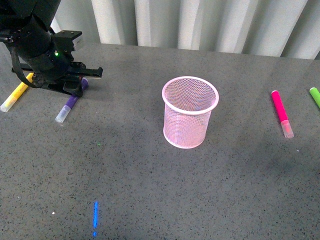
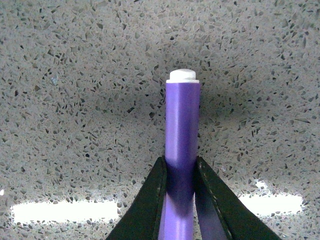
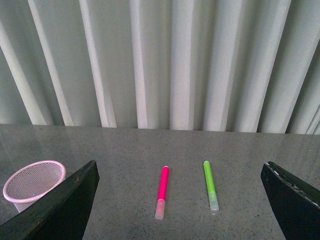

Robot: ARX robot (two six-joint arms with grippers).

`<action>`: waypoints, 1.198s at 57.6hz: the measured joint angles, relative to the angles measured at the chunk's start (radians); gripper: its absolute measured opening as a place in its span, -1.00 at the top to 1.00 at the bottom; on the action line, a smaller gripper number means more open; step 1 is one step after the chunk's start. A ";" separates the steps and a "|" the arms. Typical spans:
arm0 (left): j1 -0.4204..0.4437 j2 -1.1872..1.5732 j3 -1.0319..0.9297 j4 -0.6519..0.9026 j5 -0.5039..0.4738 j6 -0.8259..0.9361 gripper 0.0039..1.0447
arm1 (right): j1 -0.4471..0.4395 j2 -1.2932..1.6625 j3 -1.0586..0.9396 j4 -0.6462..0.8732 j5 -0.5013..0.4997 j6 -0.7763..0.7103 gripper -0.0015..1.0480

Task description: Insert purple and pink pens into pink cup

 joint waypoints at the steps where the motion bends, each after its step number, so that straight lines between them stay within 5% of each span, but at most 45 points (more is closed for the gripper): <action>1: 0.000 -0.001 -0.003 0.002 0.000 -0.004 0.76 | 0.000 0.000 0.000 0.000 0.000 0.000 -0.87; 31: 0.010 -0.187 -0.237 0.344 0.123 -0.114 0.77 | 0.000 0.000 0.000 0.000 0.000 0.000 -0.87; 43: -0.021 -0.417 -0.468 0.710 0.201 -0.168 0.77 | 0.000 0.000 0.000 0.000 0.000 0.000 -0.87; 49: -0.100 -0.533 -0.673 1.038 0.218 -0.287 0.77 | 0.000 0.000 0.000 0.000 0.000 0.000 -0.87; 59: -0.311 -0.575 -0.879 1.405 0.060 -0.389 0.77 | 0.000 0.000 0.000 0.000 0.000 0.000 -0.87; 69: -0.489 -0.504 -0.873 1.553 -0.125 -0.407 0.77 | 0.000 0.000 0.000 0.000 0.000 0.000 -0.87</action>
